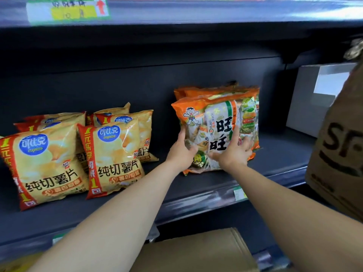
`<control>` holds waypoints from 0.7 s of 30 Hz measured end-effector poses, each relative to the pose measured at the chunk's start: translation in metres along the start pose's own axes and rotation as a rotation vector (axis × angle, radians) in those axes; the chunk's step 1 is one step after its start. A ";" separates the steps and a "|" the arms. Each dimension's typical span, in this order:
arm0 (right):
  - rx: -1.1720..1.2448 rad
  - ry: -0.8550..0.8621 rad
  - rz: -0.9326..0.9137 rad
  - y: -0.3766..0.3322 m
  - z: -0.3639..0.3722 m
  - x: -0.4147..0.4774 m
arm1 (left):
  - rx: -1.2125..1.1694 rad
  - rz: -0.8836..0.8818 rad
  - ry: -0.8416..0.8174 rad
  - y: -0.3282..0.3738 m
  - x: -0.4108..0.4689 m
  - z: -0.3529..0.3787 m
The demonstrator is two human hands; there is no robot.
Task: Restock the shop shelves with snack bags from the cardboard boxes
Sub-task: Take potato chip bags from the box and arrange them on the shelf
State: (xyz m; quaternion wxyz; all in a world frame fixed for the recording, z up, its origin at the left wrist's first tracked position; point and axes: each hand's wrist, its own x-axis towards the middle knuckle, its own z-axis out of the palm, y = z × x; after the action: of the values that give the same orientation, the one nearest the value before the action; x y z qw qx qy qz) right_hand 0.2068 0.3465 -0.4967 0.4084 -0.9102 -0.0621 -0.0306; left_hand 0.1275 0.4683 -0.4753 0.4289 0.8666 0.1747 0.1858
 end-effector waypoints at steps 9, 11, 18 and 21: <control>0.367 0.204 -0.015 0.027 -0.038 0.029 | -0.105 -0.092 -0.007 0.003 0.008 0.016; 0.520 0.117 0.029 0.032 -0.047 0.045 | -0.155 -0.112 0.016 0.008 0.013 0.019; 0.773 -0.144 0.093 0.043 -0.050 0.081 | -0.178 -0.164 0.092 0.011 0.026 0.030; 0.822 -0.240 0.069 0.045 -0.047 0.093 | -0.239 -0.169 0.099 0.008 0.034 0.035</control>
State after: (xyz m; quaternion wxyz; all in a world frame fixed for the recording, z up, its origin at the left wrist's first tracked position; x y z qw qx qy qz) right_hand 0.3053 0.2898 -0.4891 0.7276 -0.6706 -0.0858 0.1164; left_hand 0.1744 0.4553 -0.4827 0.5338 0.7814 0.2446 0.2112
